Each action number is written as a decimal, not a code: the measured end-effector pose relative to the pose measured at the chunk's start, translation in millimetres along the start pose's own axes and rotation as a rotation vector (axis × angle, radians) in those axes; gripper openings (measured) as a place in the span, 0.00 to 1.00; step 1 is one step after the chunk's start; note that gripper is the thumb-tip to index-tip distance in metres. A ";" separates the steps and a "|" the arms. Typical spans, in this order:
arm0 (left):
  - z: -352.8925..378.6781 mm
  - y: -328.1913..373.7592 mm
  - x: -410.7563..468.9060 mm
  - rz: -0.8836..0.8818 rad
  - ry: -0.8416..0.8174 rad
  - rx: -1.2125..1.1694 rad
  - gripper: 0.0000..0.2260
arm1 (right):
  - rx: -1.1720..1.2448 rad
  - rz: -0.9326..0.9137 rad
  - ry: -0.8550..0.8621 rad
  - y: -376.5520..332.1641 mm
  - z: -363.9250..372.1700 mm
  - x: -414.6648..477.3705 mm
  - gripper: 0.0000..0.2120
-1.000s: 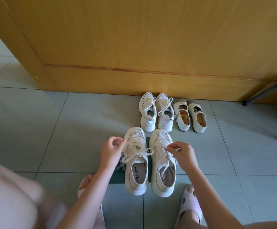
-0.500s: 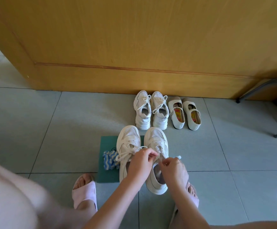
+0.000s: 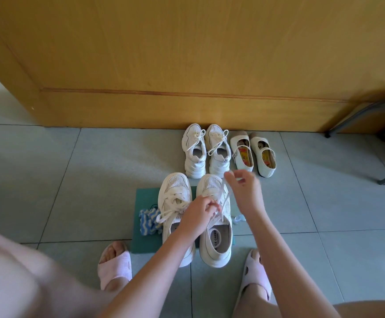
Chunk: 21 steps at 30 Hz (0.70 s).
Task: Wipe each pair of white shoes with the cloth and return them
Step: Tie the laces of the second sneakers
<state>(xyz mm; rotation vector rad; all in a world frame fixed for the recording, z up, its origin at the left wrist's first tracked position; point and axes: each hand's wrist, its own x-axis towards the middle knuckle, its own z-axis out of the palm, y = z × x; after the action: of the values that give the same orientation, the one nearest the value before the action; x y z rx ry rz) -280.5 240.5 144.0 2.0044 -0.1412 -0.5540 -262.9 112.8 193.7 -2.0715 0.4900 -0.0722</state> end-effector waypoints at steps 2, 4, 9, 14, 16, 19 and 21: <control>-1.3 -2.0 2.3 -0.087 0.035 -0.124 0.08 | -0.142 -0.062 0.166 6.9 -2.6 5.4 0.11; -2.3 -4.9 4.1 -0.171 0.059 -0.192 0.08 | -0.224 -0.130 0.180 16.5 -4.8 0.6 0.08; -0.1 -4.5 7.5 -0.281 0.155 -0.366 0.08 | -0.426 -0.169 -0.156 54.0 9.6 -35.3 0.05; 4.1 -9.0 9.9 -0.282 0.186 -0.279 0.09 | -0.661 -0.337 -0.193 76.3 10.4 -43.7 0.14; 5.2 -8.6 9.8 -0.297 0.198 -0.325 0.08 | -0.710 -0.403 -0.169 79.7 13.3 -44.0 0.20; 5.0 -6.5 9.0 -0.274 0.186 -0.315 0.09 | -0.730 -0.450 -0.155 80.1 17.9 -44.9 0.18; 4.7 -6.5 9.1 -0.254 0.165 -0.267 0.09 | -0.655 -0.387 -0.179 80.0 17.2 -44.6 0.10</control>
<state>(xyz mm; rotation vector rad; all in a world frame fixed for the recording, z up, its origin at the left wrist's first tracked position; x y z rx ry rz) -275.4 236.8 133.6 1.8065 0.2786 -0.5328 -324.7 107.5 124.1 -2.7615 -0.0203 0.0548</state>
